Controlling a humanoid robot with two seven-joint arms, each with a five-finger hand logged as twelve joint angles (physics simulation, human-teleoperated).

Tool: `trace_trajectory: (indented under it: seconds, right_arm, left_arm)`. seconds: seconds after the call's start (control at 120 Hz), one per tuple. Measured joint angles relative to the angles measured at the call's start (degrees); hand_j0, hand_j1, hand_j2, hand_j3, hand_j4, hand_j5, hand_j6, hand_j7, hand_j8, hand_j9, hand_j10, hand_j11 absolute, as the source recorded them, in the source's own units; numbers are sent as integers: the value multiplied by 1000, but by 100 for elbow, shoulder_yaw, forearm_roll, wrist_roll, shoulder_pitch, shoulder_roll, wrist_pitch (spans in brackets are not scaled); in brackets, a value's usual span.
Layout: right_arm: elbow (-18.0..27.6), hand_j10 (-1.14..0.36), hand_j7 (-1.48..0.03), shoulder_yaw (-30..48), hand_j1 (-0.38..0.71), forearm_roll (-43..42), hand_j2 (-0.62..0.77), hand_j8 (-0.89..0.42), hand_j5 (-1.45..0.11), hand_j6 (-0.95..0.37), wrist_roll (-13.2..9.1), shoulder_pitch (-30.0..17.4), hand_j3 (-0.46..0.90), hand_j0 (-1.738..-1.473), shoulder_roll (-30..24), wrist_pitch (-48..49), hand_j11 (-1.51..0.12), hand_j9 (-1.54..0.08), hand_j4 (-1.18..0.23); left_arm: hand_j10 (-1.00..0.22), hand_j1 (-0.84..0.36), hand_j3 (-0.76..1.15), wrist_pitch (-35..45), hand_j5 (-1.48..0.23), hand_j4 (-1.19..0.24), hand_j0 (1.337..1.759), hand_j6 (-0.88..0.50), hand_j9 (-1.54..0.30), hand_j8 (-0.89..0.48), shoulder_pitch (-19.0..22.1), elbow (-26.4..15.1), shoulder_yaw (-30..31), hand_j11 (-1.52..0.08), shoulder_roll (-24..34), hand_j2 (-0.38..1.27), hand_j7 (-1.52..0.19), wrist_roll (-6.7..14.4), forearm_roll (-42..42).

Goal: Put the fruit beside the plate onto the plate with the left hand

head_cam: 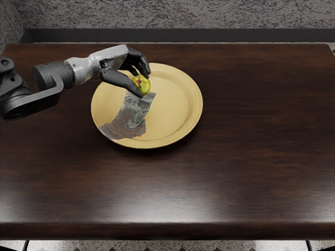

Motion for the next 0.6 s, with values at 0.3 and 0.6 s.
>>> trace_trajectory:
  seconds: [0.3, 0.6]
  right_arm:
    - [10, -33, -43, 0, -310, -3, -7, -33, -43, -33, 0, 6, 0, -1658, 0, 0, -43, -43, -33]
    - [8, -33, -43, 0, -310, -2, -7, -33, -43, -33, 0, 5, 0, -1658, 0, 0, -43, -43, -33]
  left_arm:
    - [-335, -30, 0, 222, -467, -344, 1658, -330, -461, -256, -39, 252, 61, -452, -126, 239, -465, 163, -638]
    - [-81, 259, 0, 187, -112, -84, 1658, -81, -111, -64, 97, -293, 13, -108, 255, 57, -112, 208, -1286]
